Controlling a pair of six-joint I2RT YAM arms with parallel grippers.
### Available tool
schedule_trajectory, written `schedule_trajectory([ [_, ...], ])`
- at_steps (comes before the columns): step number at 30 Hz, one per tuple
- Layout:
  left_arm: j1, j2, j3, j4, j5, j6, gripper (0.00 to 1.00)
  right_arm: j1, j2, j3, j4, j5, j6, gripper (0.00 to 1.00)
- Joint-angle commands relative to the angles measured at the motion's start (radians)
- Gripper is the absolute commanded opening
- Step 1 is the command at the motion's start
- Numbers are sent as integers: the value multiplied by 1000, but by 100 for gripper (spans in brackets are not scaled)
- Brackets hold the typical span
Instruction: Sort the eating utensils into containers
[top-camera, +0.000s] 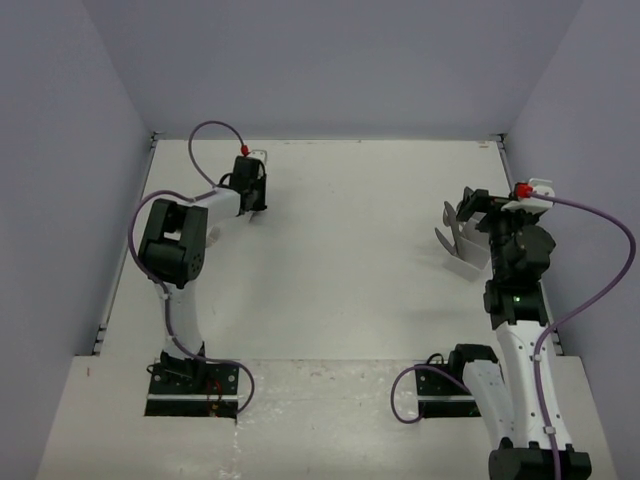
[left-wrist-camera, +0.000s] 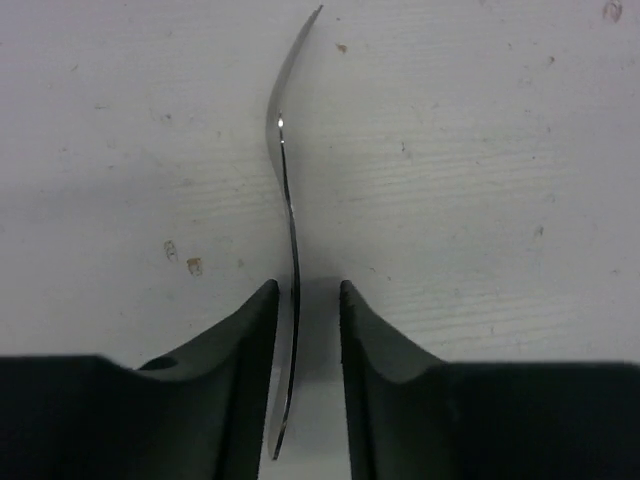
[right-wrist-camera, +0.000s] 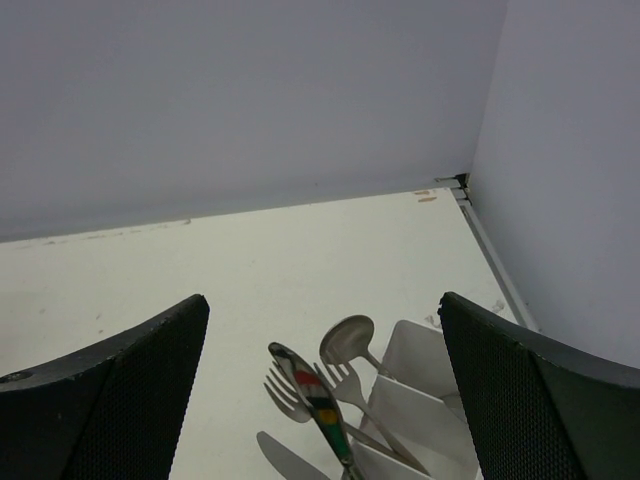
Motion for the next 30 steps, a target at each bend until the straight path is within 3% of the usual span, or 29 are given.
schedule_trajectory([
  [1, 20, 19, 47, -66, -39, -3, 27, -4, -26, 36, -13, -13, 33, 99],
  [2, 22, 22, 52, -78, -31, -3, 18, -4, -35, 33, -15, -10, 34, 99],
  [3, 22, 21, 46, -83, 1, 4, 2, -5, -40, 31, -15, -7, 36, 99],
  [4, 22, 18, 28, -78, 22, 10, 0, -4, -44, 28, -12, -2, 39, 99],
  [8, 20, -69, -38, -5, 186, 20, 0, -4, -45, 45, -36, -37, 54, 99],
  [11, 12, -206, -100, 88, 388, 3, 0, -2, -3, 80, -90, -243, 106, 99],
  [12, 8, -250, -136, 113, 432, -5, 0, -1, 4, 76, -90, -378, 123, 99],
  [16, -41, -540, -302, 325, 570, -46, 0, 38, 43, 13, -38, -629, 209, 99],
  [19, -102, -674, -403, 492, 692, -117, 0, 139, 89, -25, 34, -668, 270, 99],
  [23, -179, -749, -448, 521, 751, -169, 0, 335, 168, -67, 325, -711, 408, 99],
  [30, -258, -829, -529, 702, 822, -321, 0, 473, 308, -59, 652, -641, 602, 99],
])
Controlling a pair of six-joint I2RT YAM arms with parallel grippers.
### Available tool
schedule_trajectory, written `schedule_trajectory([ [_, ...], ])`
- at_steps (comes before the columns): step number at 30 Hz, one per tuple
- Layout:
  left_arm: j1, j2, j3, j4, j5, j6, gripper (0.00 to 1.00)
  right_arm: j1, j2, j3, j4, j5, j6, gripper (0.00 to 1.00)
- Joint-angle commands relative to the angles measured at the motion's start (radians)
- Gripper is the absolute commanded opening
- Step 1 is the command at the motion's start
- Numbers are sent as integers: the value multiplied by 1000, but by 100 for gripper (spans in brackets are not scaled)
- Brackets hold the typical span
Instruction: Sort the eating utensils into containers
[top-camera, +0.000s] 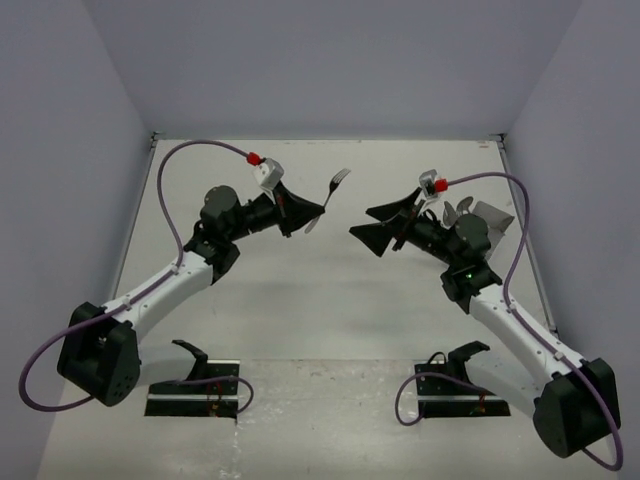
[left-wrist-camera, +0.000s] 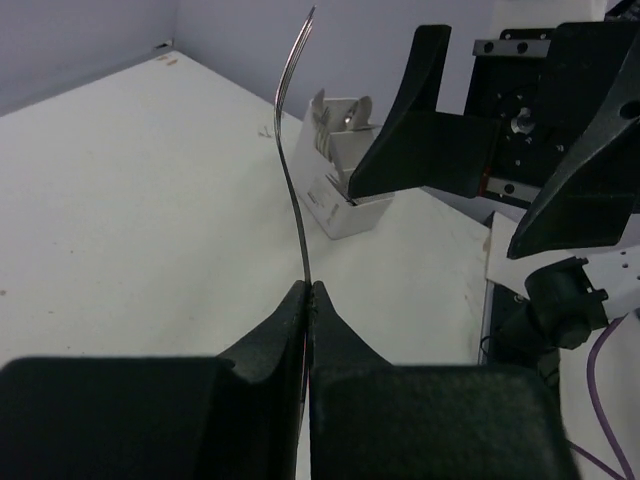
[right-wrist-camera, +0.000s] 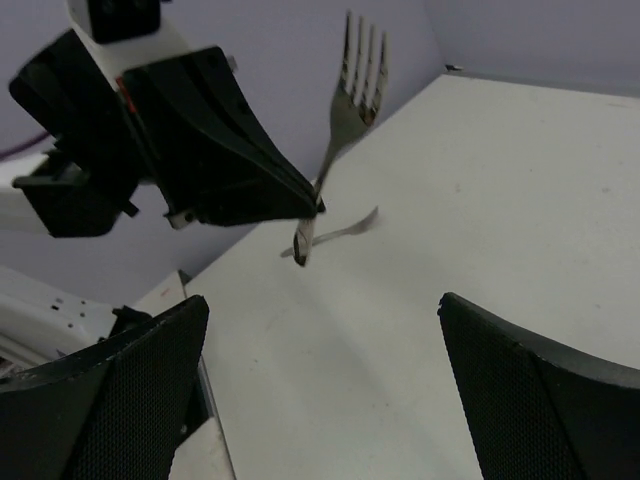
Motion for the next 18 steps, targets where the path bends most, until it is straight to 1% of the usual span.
schedule_trajectory([
  [1, -31, -36, -31, 135, 50, -97, 0, 39, 29, 15, 267, 38, 160, 99],
  [3, -67, -41, -34, 142, 49, -92, 0, 65, 55, 19, 312, 82, 179, 99],
  [6, -89, -46, -33, 171, 59, -117, 0, 103, 83, 52, 284, 140, 170, 97],
  [10, -124, -59, -34, 210, 58, -137, 0, 120, 111, 69, 281, 191, 191, 89],
  [12, -137, -61, -37, 208, 33, -144, 0, 126, 115, 67, 293, 197, 194, 79],
  [13, -146, -60, -37, 210, 30, -147, 0, 131, 115, 59, 298, 217, 205, 71],
  [14, -150, -58, -39, 211, 21, -147, 0, 134, 112, 56, 318, 220, 206, 52],
  [15, -156, -56, -40, 208, 21, -147, 0, 137, 112, 56, 318, 220, 209, 43],
  [16, -157, -55, -40, 208, 21, -147, 0, 137, 111, 56, 321, 220, 206, 37],
  [18, -160, -52, -39, 202, 15, -146, 0, 137, 108, 58, 329, 214, 197, 28],
])
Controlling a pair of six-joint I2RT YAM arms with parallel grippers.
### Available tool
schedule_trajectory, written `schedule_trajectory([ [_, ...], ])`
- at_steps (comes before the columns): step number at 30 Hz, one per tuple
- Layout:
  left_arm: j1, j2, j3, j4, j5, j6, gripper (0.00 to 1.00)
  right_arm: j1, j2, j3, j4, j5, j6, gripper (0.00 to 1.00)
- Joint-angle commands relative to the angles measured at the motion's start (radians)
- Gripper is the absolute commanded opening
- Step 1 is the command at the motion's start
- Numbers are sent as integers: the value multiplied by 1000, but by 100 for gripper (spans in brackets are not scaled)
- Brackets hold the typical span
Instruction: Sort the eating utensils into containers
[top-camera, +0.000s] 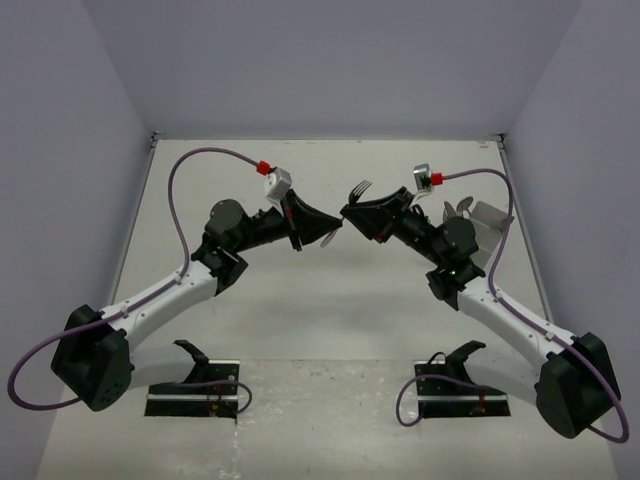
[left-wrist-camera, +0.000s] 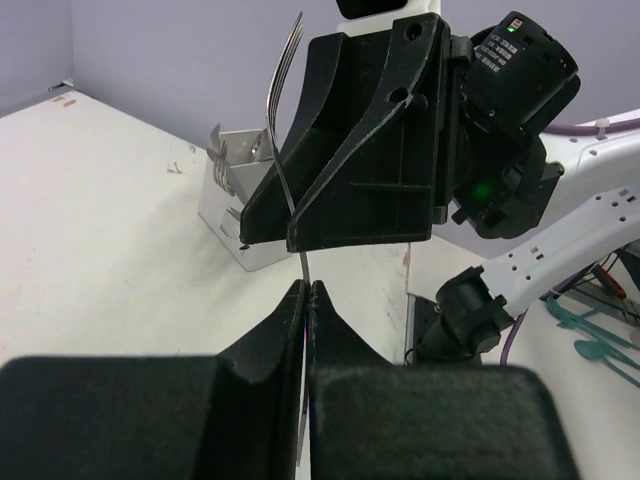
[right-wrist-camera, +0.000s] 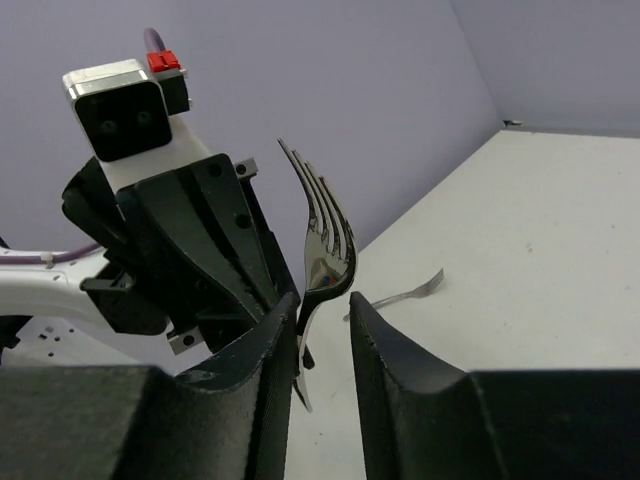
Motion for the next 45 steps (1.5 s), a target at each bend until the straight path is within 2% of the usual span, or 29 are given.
schedule_trajectory([
  [1, -20, -16, 0, 64, 6, -14, 0, -2, -6, 33, 63, 56, -4, 27],
  [4, -21, -7, 7, 61, 3, -11, 0, -2, -5, 45, 66, 31, -11, 23],
  [7, -21, 7, 21, 58, 3, -11, 0, -2, -6, 45, 77, 2, -16, 0],
  [8, -21, 10, 29, 49, -1, -9, 2, -4, -15, 45, 71, -6, -27, 0],
  [9, -21, 10, 35, 38, -4, -6, 15, -2, -25, 48, 48, -7, -42, 0],
  [10, -21, 5, 41, -1, -20, 15, 71, -2, -37, 57, 19, 5, -86, 0],
  [11, -21, 1, 53, -25, -39, 28, 96, -2, -67, 64, -56, 55, -117, 0],
  [12, -21, -16, 58, -51, -57, 40, 100, -2, -87, 70, -105, 91, -189, 0],
  [14, -21, -36, 73, -147, -141, 98, 100, -8, -144, 82, -211, 163, -260, 0],
  [15, -21, -62, 78, -196, -187, 118, 100, -16, -164, 81, -241, 245, -333, 0],
  [16, -21, -76, 82, -283, -300, 158, 100, -28, -183, 78, -273, 281, -367, 0],
  [18, -17, -110, 92, -369, -425, 178, 100, -98, -239, 73, -383, 397, -465, 0],
  [19, -10, -118, 104, -469, -545, 173, 100, -132, -259, 67, -411, 417, -497, 0],
  [22, 48, -108, 209, -704, -733, 94, 100, -375, -315, 22, -497, 447, -628, 0],
  [28, 287, -55, 172, -871, -772, -35, 100, -588, -315, -65, -483, 471, -705, 0],
  [30, 336, -43, 164, -914, -825, -51, 100, -609, -261, -74, -445, 471, -745, 0],
  [35, 396, -26, 165, -1003, -967, -38, 100, -692, -189, -65, -397, 442, -754, 0],
  [39, 463, -30, 133, -956, -933, -9, 100, -764, -128, -85, -284, 396, -754, 0],
  [45, 519, -4, 96, -915, -965, 32, 100, -787, -43, -113, -255, 362, -734, 5],
])
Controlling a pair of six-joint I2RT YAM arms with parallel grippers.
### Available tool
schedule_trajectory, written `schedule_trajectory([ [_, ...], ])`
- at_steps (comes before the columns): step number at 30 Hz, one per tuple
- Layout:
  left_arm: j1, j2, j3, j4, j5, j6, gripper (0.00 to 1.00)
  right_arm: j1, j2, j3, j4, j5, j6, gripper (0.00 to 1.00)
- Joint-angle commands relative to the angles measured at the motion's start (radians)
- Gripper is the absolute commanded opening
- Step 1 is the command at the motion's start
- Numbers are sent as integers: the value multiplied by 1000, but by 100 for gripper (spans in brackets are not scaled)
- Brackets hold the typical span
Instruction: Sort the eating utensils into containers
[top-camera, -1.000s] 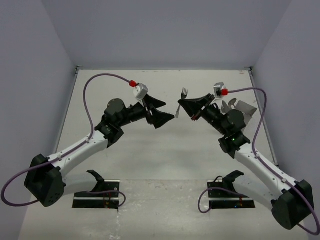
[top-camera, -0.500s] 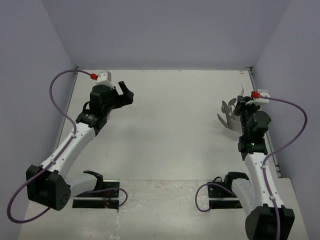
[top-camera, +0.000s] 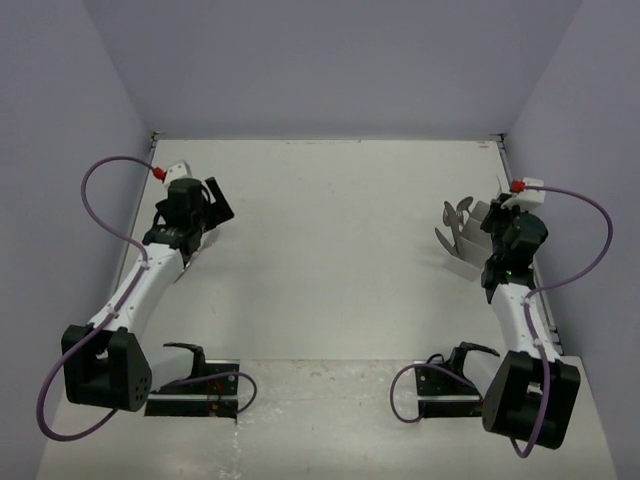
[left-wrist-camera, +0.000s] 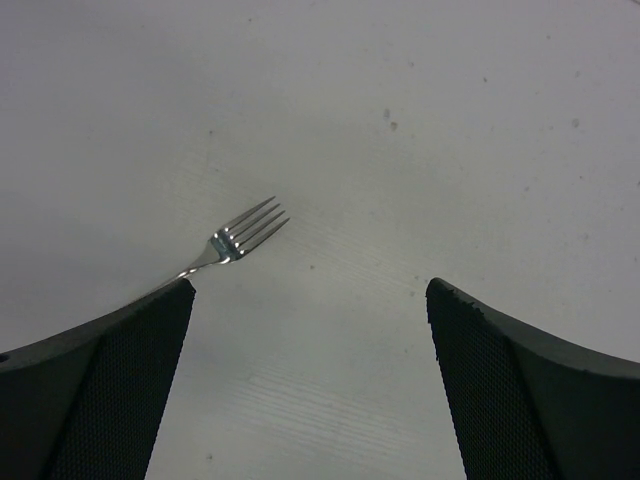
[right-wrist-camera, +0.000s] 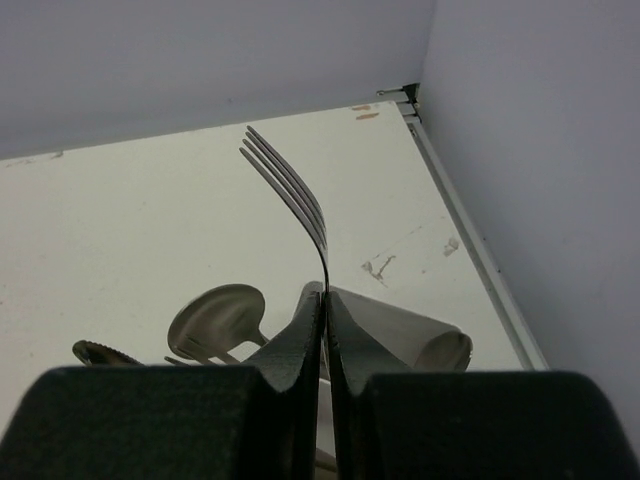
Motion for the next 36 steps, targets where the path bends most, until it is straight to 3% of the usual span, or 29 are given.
schedule_trajectory([
  [1, 37, 19, -19, 43, -56, 42, 100, -6, 37, -32, 96, -31, -5, 5],
  [3, 58, 23, -56, 103, -68, 76, 100, -9, 59, -34, 107, -22, 2, 5],
  [6, 121, 37, -73, 155, 24, 166, 100, -12, 88, -25, 107, -31, 8, 6],
  [10, 196, 59, -84, 212, 148, 425, 100, -12, 105, -20, 101, -6, 31, 12],
  [11, 205, 62, -99, 222, 209, 456, 100, -11, 106, -20, 101, -11, 34, 22],
  [13, 218, 60, -143, 284, 278, 537, 100, -11, 100, -12, 84, -31, 42, 31],
  [14, 219, 63, -177, 285, 311, 538, 100, -11, 99, -9, 67, -34, 48, 44],
  [17, 224, 83, -200, 253, 328, 574, 100, -11, 93, 11, 46, -40, 65, 66],
  [21, 225, 109, -154, 175, 273, 577, 100, -11, 56, 95, -5, -117, 100, 75],
  [23, 228, 94, -200, 201, 274, 591, 100, -11, 31, 123, -19, -161, 134, 79],
  [26, 247, 92, -213, 210, 279, 602, 100, -11, -1, 201, -83, -245, 151, 98],
  [31, 297, 131, -203, 226, 344, 627, 100, -12, -65, 236, -98, -311, 186, 99],
  [36, 305, 233, -171, 195, 386, 651, 90, -11, -111, 258, -114, -319, 209, 99],
])
